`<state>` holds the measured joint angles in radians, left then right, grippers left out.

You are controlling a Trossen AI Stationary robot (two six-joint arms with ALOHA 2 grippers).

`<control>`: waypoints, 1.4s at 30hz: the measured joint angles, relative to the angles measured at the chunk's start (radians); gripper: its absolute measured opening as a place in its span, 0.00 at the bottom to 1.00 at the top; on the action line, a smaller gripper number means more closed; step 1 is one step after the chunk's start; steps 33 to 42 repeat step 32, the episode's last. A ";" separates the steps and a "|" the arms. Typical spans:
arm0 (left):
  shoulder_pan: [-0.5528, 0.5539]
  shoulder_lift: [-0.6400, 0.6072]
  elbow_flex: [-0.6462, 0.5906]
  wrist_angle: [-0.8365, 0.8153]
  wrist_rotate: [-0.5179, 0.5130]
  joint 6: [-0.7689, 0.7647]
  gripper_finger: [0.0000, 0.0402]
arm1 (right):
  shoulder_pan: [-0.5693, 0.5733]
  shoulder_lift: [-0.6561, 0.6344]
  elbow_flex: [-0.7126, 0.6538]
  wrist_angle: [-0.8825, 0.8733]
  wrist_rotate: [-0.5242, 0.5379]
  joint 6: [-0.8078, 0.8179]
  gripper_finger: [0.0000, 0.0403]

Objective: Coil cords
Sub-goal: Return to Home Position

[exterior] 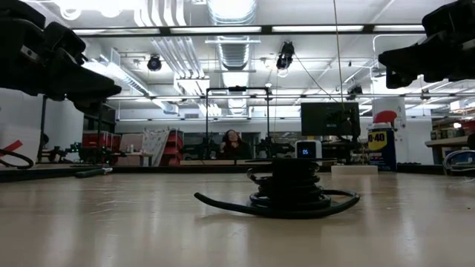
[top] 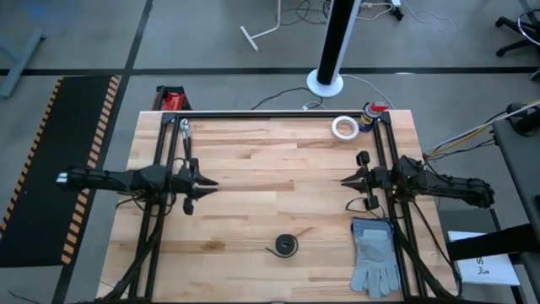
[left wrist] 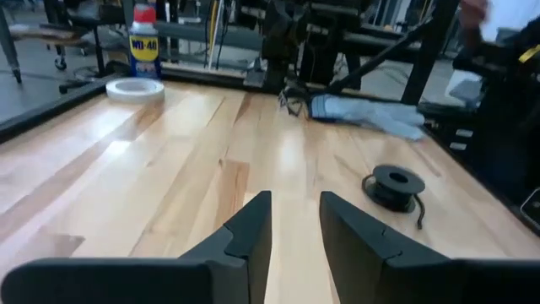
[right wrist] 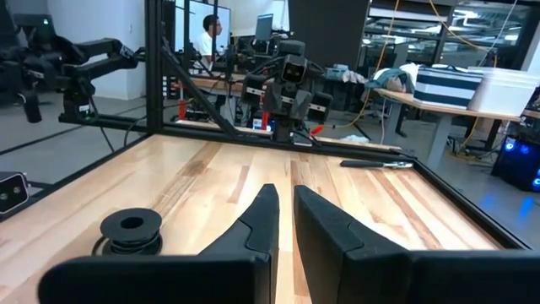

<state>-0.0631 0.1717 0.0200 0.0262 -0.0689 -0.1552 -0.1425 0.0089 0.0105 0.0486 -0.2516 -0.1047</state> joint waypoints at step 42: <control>0.000 0.235 0.004 0.003 0.000 0.000 0.27 | 0.000 0.001 0.000 0.000 0.000 0.000 0.10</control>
